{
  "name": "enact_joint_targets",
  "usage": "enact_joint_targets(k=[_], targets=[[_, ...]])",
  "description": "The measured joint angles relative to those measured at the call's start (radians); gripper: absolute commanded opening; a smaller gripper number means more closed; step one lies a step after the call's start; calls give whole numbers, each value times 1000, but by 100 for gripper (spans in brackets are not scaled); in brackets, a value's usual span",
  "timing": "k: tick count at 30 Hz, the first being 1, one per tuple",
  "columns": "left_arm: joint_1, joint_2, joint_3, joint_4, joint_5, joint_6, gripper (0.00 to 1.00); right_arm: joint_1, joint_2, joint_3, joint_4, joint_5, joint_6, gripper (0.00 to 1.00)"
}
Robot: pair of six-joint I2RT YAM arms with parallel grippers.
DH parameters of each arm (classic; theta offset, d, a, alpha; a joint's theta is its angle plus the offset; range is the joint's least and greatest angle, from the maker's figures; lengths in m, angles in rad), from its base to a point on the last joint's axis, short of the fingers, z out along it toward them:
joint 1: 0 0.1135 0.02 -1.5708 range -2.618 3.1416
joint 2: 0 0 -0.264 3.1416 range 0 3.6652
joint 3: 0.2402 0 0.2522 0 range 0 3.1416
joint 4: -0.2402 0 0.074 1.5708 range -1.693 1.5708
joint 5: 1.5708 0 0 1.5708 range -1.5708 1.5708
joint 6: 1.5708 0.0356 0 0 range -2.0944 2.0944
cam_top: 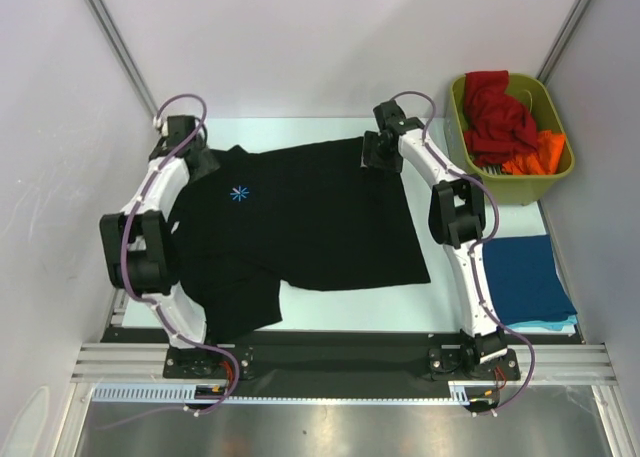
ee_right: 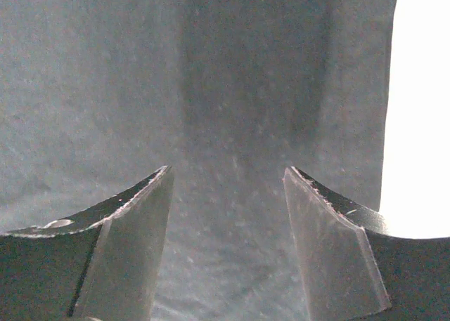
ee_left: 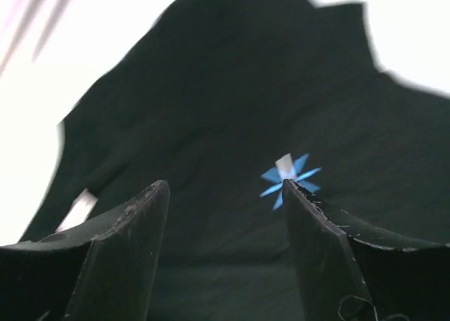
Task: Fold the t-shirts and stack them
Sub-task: Flatten the tshirt out
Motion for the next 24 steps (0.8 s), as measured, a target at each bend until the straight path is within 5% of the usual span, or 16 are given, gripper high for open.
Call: enact_joint_targets(k=[5, 11, 24], targets=[[-22, 229, 240, 46, 76, 7, 60, 25, 9, 8, 2, 26, 6, 70], [-22, 544, 574, -99, 122, 4, 58, 55, 10, 20, 1, 55, 2, 70], [-22, 573, 536, -321, 163, -67, 55, 52, 45, 29, -45, 119, -36, 71]])
